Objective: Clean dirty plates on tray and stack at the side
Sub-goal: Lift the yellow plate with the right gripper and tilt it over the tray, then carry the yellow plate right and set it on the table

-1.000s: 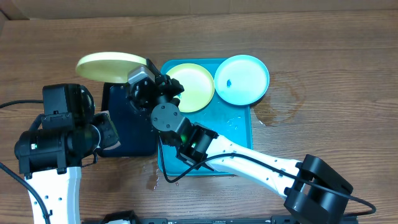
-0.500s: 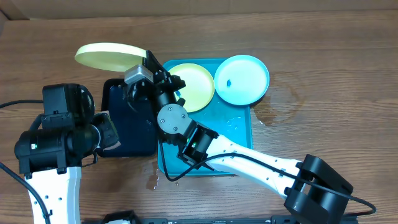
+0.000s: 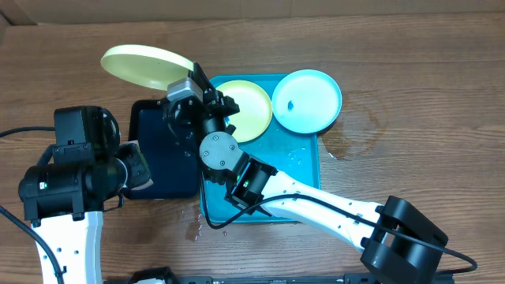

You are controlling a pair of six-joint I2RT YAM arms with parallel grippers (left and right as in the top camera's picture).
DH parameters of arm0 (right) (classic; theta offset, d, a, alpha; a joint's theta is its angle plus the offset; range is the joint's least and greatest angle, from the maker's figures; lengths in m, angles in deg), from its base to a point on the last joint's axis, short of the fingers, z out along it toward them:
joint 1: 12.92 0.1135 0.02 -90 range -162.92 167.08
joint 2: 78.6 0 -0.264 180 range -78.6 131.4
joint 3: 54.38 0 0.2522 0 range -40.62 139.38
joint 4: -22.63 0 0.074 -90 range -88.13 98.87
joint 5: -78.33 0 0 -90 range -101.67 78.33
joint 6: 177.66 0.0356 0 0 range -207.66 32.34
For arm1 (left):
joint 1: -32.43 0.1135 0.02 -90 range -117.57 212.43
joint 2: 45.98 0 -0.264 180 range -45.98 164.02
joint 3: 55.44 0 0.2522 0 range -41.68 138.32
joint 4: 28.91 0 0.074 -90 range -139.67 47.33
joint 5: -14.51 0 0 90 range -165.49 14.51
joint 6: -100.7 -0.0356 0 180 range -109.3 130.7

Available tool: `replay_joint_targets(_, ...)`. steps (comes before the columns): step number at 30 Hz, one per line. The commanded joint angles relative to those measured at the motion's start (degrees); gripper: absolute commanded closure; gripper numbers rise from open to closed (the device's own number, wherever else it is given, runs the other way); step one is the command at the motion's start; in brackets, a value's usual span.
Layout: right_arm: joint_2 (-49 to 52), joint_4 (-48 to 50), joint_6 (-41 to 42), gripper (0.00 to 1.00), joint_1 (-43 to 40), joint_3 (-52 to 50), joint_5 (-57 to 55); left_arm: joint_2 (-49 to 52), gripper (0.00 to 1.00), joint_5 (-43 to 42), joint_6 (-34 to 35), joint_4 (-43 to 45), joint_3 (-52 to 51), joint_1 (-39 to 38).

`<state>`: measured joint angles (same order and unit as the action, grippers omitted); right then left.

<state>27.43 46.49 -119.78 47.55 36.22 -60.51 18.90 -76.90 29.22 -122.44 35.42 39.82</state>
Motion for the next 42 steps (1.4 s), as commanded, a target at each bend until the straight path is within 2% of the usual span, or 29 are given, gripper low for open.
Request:
replay_joint_targets(1, -0.6, -0.9, 6.1, 0.96, 0.0, 1.2, -1.7, -0.9, 0.96, 0.5, 1.0, 0.1, -0.1, 0.2)
replay_joint_targets(5, -0.6, -7.5, 14.2, 0.96, 0.0, 1.2, -2.0, -0.9, 0.96, 0.5, 1.0, 0.1, -0.1, 0.2)
replay_joint_targets(7, -0.6, -14.6, 23.2, 0.96, 0.0, 1.2, -2.8, -0.9, 0.96, 0.5, 1.0, 0.1, -0.1, 0.2)
replay_joint_targets(11, -0.5, -37.1, 50.3, 0.96, -0.2, 1.2, -1.0, -0.9, 0.96, 0.5, 1.0, 0.1, -0.1, 0.2)
replay_joint_targets(13, -0.5, -45.5, 61.1, 0.96, -0.6, 1.2, 3.4, -0.9, 0.96, 0.5, 1.0, 0.1, -0.1, 0.2)
replay_joint_targets(15, -0.5, -50.3, 66.9, 0.96, -1.1, 1.2, 9.2, -0.9, 0.96, 0.5, 1.0, 0.1, -0.1, 0.2)
replay_joint_targets(17, -0.5, -51.9, 68.1, 0.96, -2.1, 1.2, 13.6, -0.9, 0.96, 0.5, 1.0, 0.1, -0.1, 0.2)
replay_joint_targets(23, -3.6, -53.6, 68.1, 0.96, -5.9, 1.3, 16.9, -0.9, 0.96, 0.5, 1.0, 0.1, -0.1, 0.2)
replay_joint_targets(30, -13.0, -66.2, 68.2, 0.96, -17.0, 1.3, 33.7, -0.9, 0.96, 0.5, 1.0, 0.7, -0.1, 0.2)
replay_joint_targets(32, -15.6, -71.4, 68.2, 0.96, -21.9, 1.3, 39.8, -0.9, 0.96, 0.5, 1.0, 0.9, -0.1, 0.2)
replay_joint_targets(35, -19.6, -83.2, 68.1, 0.96, -33.5, 1.3, 48.1, -0.9, 0.96, 0.5, 1.0, 0.9, -0.1, 0.2)
replay_joint_targets(42, -20.3, -99.2, 68.1, 0.96, -57.4, 0.5, 49.6, -0.7, 0.96, 0.5, 1.0, 1.0, -0.1, 0.2)
